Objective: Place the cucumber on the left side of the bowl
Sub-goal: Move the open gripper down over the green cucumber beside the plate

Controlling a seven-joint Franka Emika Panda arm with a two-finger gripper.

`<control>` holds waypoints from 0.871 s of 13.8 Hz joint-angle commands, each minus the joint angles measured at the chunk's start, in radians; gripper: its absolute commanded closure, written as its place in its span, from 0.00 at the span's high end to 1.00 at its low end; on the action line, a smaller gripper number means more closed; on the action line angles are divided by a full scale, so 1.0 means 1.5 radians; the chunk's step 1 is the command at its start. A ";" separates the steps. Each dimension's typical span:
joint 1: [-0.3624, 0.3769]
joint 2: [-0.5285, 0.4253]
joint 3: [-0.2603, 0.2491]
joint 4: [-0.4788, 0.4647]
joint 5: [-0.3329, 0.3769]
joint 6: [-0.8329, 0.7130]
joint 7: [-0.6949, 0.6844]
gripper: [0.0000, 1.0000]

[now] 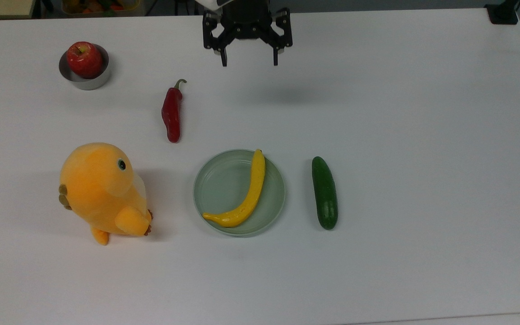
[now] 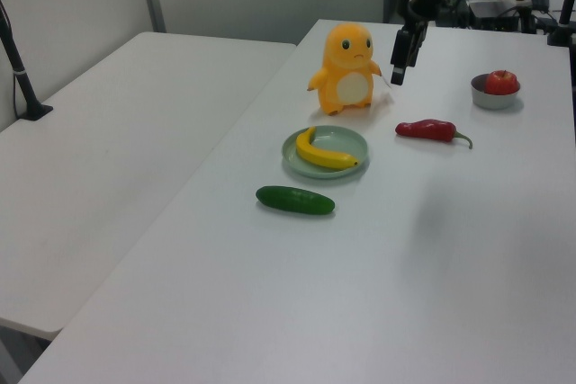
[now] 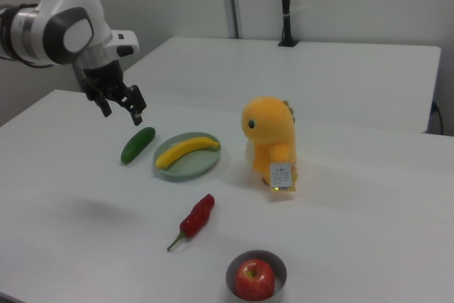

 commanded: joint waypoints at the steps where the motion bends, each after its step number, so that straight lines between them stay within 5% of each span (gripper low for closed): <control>1: 0.003 0.056 0.002 0.018 0.014 0.109 0.015 1.00; 5: 0.050 0.210 0.002 0.149 -0.056 0.157 0.183 1.00; 12: 0.141 0.324 -0.001 0.196 -0.164 0.237 0.321 1.00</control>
